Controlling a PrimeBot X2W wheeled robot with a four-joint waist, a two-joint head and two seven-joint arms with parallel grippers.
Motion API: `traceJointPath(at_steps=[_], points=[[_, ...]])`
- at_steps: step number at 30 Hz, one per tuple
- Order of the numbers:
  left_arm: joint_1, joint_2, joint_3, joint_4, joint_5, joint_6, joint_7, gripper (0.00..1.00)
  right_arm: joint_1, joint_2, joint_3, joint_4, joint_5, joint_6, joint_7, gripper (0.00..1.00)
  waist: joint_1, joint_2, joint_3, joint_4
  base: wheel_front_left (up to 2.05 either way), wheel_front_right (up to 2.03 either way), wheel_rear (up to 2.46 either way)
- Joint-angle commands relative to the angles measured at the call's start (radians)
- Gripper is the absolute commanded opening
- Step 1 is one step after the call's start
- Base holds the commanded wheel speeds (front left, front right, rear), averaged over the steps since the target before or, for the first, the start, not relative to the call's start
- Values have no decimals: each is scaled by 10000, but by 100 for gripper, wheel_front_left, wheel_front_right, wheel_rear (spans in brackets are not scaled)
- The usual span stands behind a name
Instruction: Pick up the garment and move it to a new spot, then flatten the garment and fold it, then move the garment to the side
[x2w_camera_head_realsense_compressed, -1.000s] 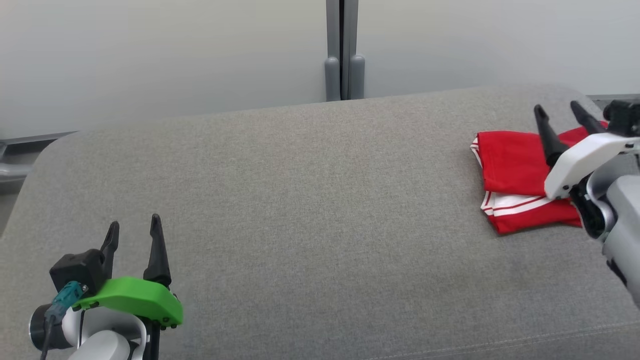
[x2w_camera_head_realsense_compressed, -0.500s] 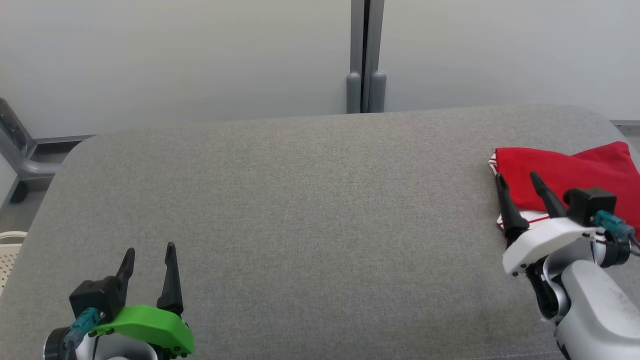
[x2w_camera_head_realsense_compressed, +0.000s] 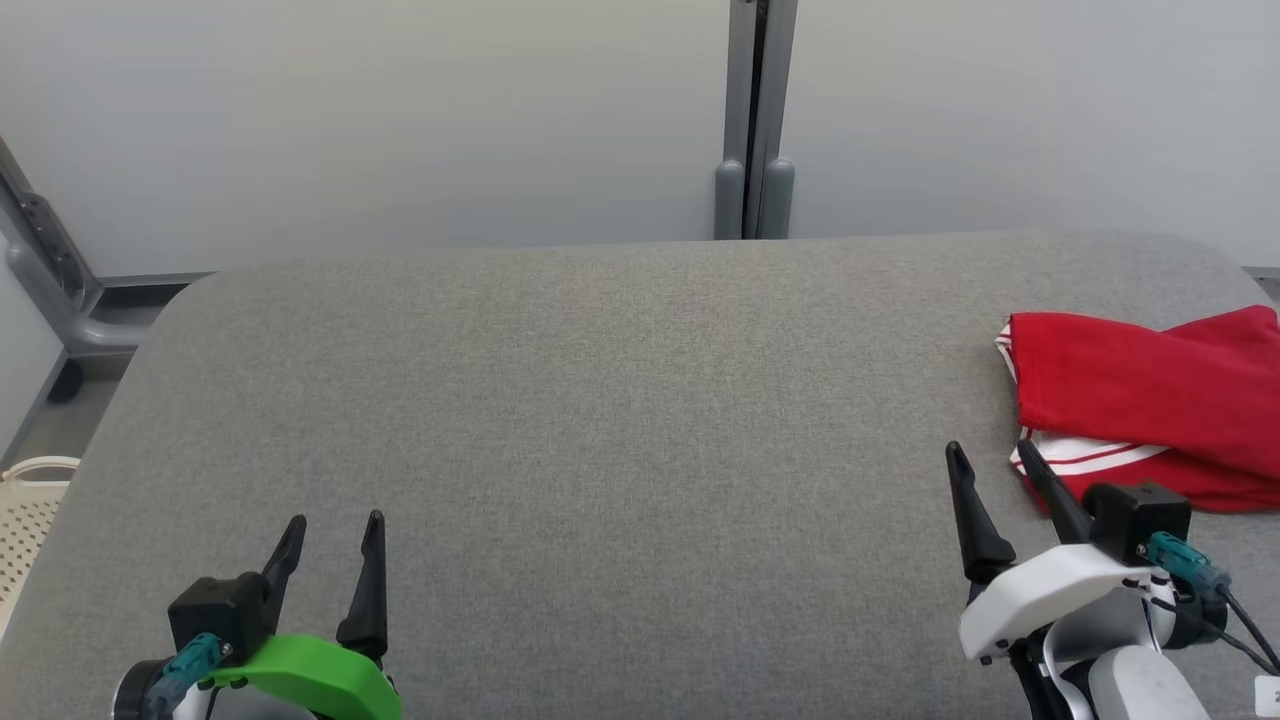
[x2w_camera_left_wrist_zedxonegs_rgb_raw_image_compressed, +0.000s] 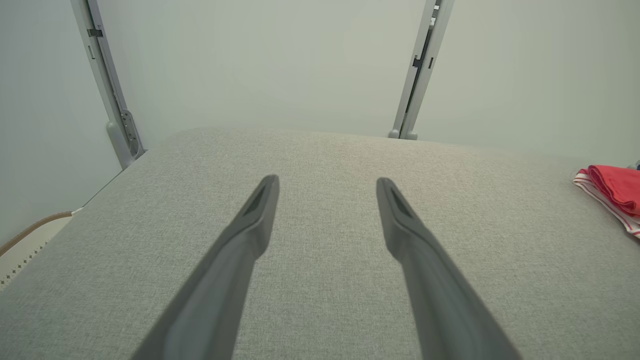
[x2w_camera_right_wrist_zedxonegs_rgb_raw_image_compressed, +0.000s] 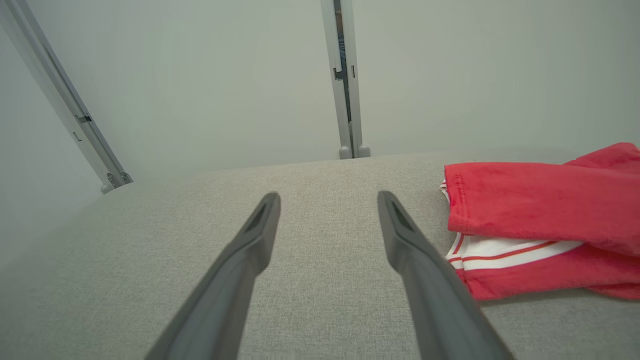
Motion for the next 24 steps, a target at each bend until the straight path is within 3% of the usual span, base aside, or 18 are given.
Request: traceJointPath(at_steps=[1,12,24], points=[[-114,-30,61,36,101,-93,-35,100,179,-5,-32,-105,-61,-4,79,100,1,0,-17,-9,0,0,0],[-143,-197,368,702,184,-664,-36,100,837,72,120,-1087,235,-4,586,100,1,0,-143,-117,0,0,0],[100,-377,676,839,359,-655,-35,100,781,76,38,-1104,225,-4,493,100,1,0,-87,-45,0,0,0]])
